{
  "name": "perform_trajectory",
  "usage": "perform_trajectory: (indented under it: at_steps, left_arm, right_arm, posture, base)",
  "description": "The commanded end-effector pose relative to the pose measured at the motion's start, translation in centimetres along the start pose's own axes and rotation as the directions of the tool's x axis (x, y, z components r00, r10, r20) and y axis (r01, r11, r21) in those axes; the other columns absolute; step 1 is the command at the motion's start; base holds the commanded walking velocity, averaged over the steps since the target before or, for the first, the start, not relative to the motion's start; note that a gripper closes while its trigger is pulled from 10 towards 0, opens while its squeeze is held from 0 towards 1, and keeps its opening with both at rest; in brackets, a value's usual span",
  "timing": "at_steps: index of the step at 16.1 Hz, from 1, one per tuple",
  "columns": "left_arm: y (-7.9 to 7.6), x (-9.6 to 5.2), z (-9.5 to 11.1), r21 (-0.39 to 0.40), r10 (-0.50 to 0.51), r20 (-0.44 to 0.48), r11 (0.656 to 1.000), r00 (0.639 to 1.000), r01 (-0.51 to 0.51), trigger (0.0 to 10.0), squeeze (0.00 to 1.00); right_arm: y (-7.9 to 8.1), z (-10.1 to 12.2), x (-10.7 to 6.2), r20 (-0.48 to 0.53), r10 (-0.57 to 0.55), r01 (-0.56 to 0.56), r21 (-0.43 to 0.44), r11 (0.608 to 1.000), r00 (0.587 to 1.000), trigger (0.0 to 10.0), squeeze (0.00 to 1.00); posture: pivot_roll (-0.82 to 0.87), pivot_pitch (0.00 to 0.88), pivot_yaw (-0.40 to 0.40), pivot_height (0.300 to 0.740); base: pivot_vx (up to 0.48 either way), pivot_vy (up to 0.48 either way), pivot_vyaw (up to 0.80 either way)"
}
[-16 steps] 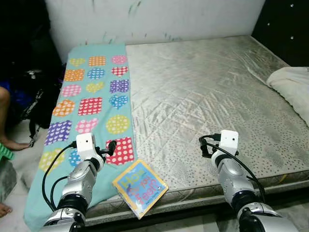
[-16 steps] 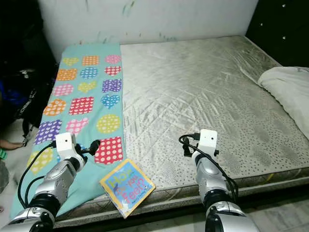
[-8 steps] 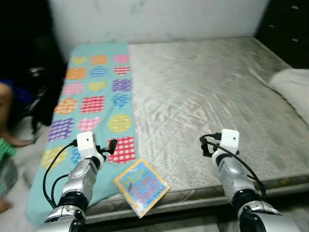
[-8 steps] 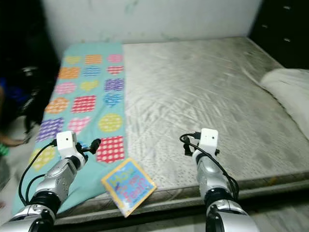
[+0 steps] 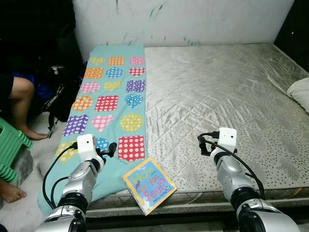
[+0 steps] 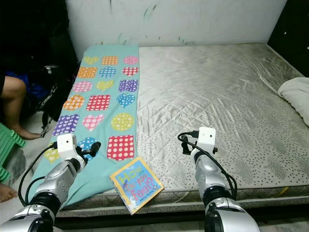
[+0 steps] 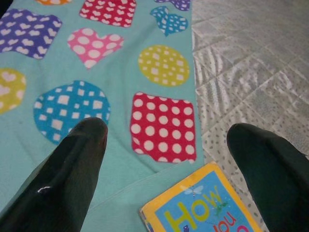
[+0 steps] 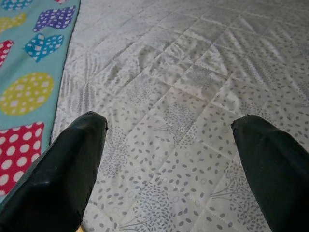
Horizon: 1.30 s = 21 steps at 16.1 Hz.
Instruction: Clean up the room
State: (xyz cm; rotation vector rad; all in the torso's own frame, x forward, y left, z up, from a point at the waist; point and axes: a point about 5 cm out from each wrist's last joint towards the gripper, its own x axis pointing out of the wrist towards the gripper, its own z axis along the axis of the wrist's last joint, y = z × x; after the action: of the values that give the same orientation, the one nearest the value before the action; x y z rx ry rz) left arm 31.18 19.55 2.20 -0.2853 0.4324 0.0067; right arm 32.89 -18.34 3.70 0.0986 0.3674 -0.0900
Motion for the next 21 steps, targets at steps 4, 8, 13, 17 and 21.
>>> perform_trajectory:
  at_steps: [4, 8, 13, 17, 21]
  left_arm:
    - [-0.2, -0.3, 1.3, 0.126, -0.015, 0.082, 0.992, 0.997, 0.005, 10.0, 0.00]
    - [0.2, -4.4, 0.8, 0.254, -0.069, 0.194, 0.967, 0.979, 0.018, 10.0, 0.00]
    - [1.5, -8.9, 1.5, 0.247, 0.013, 0.282, 0.965, 0.959, -0.086, 10.0, 0.00]
    - [0.4, -9.4, 1.3, 0.286, -0.040, 0.255, 0.958, 0.966, -0.036, 10.0, 0.00]
    - [0.5, -9.8, 1.3, 0.266, -0.030, 0.254, 0.963, 0.967, -0.040, 10.0, 0.00]
  right_arm:
    - [0.1, 1.4, 0.0, 0.087, 0.022, -0.019, -0.033, 0.999, 0.996, 10.0, 0.00]
    - [-1.1, 1.2, -1.4, 0.144, 0.059, -0.055, -0.029, 0.998, 0.988, 10.0, 0.00]
    - [-0.7, 1.3, -4.7, 0.172, 0.149, -0.142, -0.052, 0.988, 0.974, 10.0, 0.00]
    - [0.2, 1.3, -5.3, 0.152, 0.195, -0.183, -0.086, 0.979, 0.969, 10.0, 0.00]
    - [-0.1, 1.0, -5.9, 0.141, 0.168, -0.160, -0.067, 0.985, 0.976, 10.0, 0.00]
  posture:
    - [-0.13, 0.000, 0.022, 0.740]
    - [-0.12, 0.000, 0.020, 0.740]
    - [-0.11, 0.000, 0.011, 0.740]
    - [-0.12, 0.000, 0.012, 0.740]
    - [-0.12, 0.000, 0.012, 0.740]
  base:
    - [0.000, 0.000, 0.00]
    - [0.000, 0.000, 0.00]
    - [0.000, 0.000, 0.00]
    - [0.000, 0.000, 0.00]
    - [0.000, 0.000, 0.00]
